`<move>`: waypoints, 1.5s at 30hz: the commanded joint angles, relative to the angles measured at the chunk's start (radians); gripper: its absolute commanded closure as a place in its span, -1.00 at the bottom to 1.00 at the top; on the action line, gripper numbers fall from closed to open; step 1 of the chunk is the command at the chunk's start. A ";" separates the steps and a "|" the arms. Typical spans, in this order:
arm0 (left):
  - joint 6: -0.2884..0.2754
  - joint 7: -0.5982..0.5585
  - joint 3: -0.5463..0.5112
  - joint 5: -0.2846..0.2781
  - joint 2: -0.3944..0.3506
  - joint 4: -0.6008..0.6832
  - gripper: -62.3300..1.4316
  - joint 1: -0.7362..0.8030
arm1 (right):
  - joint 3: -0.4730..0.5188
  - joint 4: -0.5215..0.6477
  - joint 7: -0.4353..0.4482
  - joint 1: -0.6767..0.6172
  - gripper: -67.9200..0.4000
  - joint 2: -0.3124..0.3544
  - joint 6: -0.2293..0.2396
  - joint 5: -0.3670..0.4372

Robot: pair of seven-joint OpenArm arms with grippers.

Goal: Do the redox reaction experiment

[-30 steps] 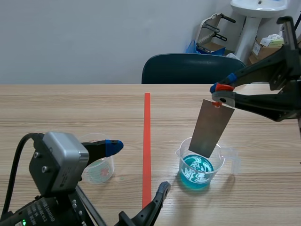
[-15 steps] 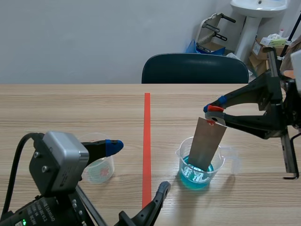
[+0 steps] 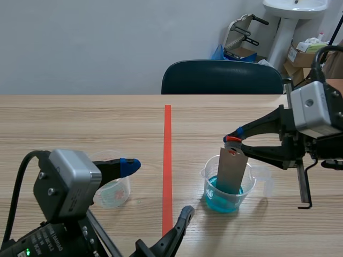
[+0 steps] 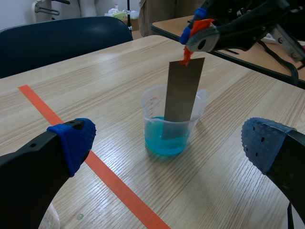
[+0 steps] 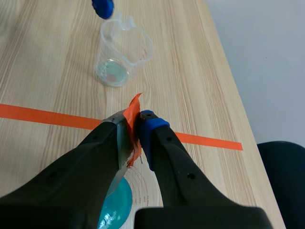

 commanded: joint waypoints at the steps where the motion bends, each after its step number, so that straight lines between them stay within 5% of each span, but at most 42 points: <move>1: -0.002 -0.013 0.002 -0.002 0.005 0.013 -1.00 0.003 | -0.005 -0.016 0.022 0.041 0.97 0.001 0.008 0.020; 45: -0.002 -0.013 0.002 -0.002 0.005 0.013 -1.00 0.002 | -0.019 -0.058 0.029 0.056 0.97 -0.026 0.008 -0.020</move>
